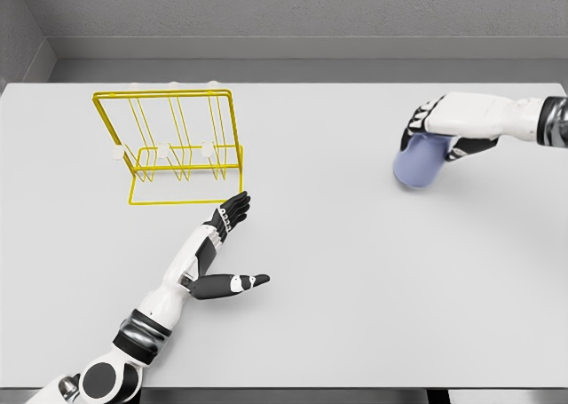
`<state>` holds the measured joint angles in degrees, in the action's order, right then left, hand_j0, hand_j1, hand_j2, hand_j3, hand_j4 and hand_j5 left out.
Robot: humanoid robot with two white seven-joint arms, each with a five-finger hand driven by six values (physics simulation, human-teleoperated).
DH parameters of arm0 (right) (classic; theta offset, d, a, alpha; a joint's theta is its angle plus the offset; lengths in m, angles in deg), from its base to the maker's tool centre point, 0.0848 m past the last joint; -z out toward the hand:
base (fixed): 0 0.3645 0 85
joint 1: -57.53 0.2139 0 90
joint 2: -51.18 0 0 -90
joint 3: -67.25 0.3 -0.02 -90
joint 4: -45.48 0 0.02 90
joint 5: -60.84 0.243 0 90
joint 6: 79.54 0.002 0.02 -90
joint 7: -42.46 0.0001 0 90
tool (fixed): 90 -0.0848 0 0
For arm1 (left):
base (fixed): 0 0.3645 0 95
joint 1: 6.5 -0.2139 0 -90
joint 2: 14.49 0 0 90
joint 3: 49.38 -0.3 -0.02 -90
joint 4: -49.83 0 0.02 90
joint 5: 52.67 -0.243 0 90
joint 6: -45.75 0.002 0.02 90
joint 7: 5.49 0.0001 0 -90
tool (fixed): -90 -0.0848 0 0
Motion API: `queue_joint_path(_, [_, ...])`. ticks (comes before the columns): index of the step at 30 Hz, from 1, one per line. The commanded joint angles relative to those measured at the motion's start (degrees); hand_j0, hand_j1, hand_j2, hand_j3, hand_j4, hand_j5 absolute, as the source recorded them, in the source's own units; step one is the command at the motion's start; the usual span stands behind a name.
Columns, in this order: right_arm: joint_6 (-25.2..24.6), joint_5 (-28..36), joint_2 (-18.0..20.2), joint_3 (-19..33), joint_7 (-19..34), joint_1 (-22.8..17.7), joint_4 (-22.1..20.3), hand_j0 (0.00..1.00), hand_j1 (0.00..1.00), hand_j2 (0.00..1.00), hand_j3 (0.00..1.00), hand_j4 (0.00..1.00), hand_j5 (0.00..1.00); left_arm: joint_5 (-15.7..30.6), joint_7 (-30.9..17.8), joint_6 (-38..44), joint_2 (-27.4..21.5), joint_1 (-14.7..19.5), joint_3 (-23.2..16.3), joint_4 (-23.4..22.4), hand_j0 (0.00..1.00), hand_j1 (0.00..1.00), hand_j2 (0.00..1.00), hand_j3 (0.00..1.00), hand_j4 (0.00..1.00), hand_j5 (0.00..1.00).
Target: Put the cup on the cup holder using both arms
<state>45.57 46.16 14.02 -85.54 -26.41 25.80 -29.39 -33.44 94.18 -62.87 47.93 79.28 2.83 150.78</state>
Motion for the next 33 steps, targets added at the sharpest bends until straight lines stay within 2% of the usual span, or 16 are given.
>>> queue_joint_path(1, [-0.1, 0.4, 0.2, 0.6, 0.0, 0.0, -1.3, 0.63, 0.63, 0.63, 0.63, 0.63, 0.63, -0.1, 0.0, 0.0, 0.0, 0.0, 0.0, 0.0, 1.0, 1.0, 1.0, 1.0, 1.0, 1.0])
queue_joint_path(11, [-0.1, 0.3, 0.9, 1.7, 0.1, -0.6, -3.7, 0.63, 0.63, 0.63, 0.63, 0.63, 0.63, -0.1, 0.0, 0.0, 0.0, 0.0, 0.0, 0.0, 1.0, 1.0, 1.0, 1.0, 1.0, 1.0])
queue_joint_path(18, [-0.1, 0.4, 0.9, 2.8, 0.7, -0.6, -8.0, 0.62, 0.62, 0.62, 0.62, 0.62, 0.62, -0.1, 0.0, 0.0, 0.0, 0.0, 0.0, 0.0, 1.0, 1.0, 1.0, 1.0, 1.0, 1.0])
queue_joint_path(26, [-0.1, 0.3, 0.8, 2.8, 1.5, -0.8, -10.9, 0.62, 0.62, 0.62, 0.62, 0.62, 0.62, -0.1, 0.0, 0.0, 0.0, -0.1, 0.1, 0.0, 1.0, 1.0, 1.0, 1.0, 1.0, 1.0])
queue_joint_path(33, [-0.1, 0.3, -0.5, 2.8, 2.7, -1.0, -11.8, 0.62, 0.62, 0.62, 0.62, 0.62, 0.62, -0.1, 0.0, 0.0, -0.1, -0.1, 0.1, 0.0, 1.0, 1.0, 1.0, 1.0, 1.0, 1.0])
